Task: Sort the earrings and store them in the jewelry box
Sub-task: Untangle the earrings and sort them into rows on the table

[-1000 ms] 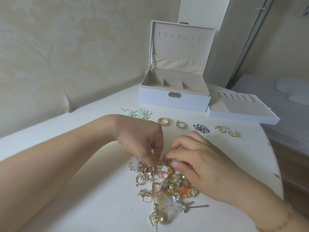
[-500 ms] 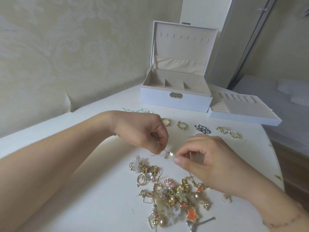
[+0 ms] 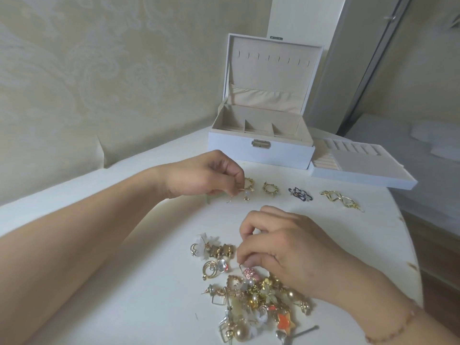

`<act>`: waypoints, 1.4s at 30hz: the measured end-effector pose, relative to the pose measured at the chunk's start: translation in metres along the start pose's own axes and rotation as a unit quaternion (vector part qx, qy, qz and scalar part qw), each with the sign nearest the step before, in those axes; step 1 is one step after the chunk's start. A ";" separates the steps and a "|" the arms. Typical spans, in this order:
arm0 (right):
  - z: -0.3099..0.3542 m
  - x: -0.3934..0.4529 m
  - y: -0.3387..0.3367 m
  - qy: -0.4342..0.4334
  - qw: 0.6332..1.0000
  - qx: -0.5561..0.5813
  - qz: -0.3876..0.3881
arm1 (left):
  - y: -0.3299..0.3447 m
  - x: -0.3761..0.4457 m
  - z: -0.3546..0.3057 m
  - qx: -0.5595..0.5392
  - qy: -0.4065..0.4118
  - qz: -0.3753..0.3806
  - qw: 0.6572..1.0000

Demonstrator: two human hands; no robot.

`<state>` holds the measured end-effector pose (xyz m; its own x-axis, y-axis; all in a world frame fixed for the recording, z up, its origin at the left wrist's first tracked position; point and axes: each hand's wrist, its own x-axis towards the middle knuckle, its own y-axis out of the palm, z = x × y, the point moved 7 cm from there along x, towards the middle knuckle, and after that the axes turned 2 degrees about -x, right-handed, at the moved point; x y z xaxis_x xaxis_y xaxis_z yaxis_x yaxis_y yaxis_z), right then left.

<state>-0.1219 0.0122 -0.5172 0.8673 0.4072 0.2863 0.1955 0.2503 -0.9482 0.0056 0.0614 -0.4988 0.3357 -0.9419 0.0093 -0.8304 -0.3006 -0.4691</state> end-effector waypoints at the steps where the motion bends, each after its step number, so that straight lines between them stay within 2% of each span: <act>1: 0.001 0.000 0.000 -0.003 1.000 -0.015 0.003 | 0.001 0.000 0.000 0.003 0.000 0.003 1.000; 6: 0.004 -0.003 0.002 -0.025 0.993 -0.109 0.027 | 0.002 0.000 0.004 0.010 -0.005 0.002 1.000; 9: 0.001 -0.005 -0.006 -0.017 0.990 -0.136 -0.022 | 0.004 0.000 0.005 0.004 -0.006 0.004 1.000; 11: -0.006 -0.008 -0.017 0.016 0.993 -0.066 -0.092 | 0.008 0.000 0.006 -0.004 -0.003 0.002 1.000; 13: -0.020 -0.013 -0.029 0.086 0.979 0.073 -0.171 | 0.014 0.003 0.006 -0.018 0.005 -0.015 1.000; 17: -0.054 -0.026 -0.030 0.234 0.890 0.283 -0.269 | 0.024 0.009 0.005 -0.049 0.006 -0.073 0.996; 19: -0.064 -0.030 -0.034 0.251 0.847 0.351 -0.311 | 0.028 0.011 0.006 -0.066 -0.005 -0.087 0.994; 22: -0.070 -0.035 -0.039 0.257 0.824 0.374 -0.339 | 0.030 0.010 0.003 -0.092 -0.003 -0.087 0.992; 34: -0.062 -0.032 -0.033 0.261 0.851 0.329 -0.316 | 0.031 0.010 0.002 -0.094 0.002 -0.098 0.991; 42: -0.042 -0.032 -0.043 0.200 0.922 0.084 -0.322 | 0.029 0.009 0.009 -0.138 -0.057 -0.109 0.983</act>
<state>-0.1387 -0.0485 -0.4918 0.7025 -0.2204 0.6767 0.6837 0.4731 -0.5557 -0.0110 0.0457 -0.5201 0.5538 -0.8323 -0.0236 -0.8170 -0.5377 -0.2084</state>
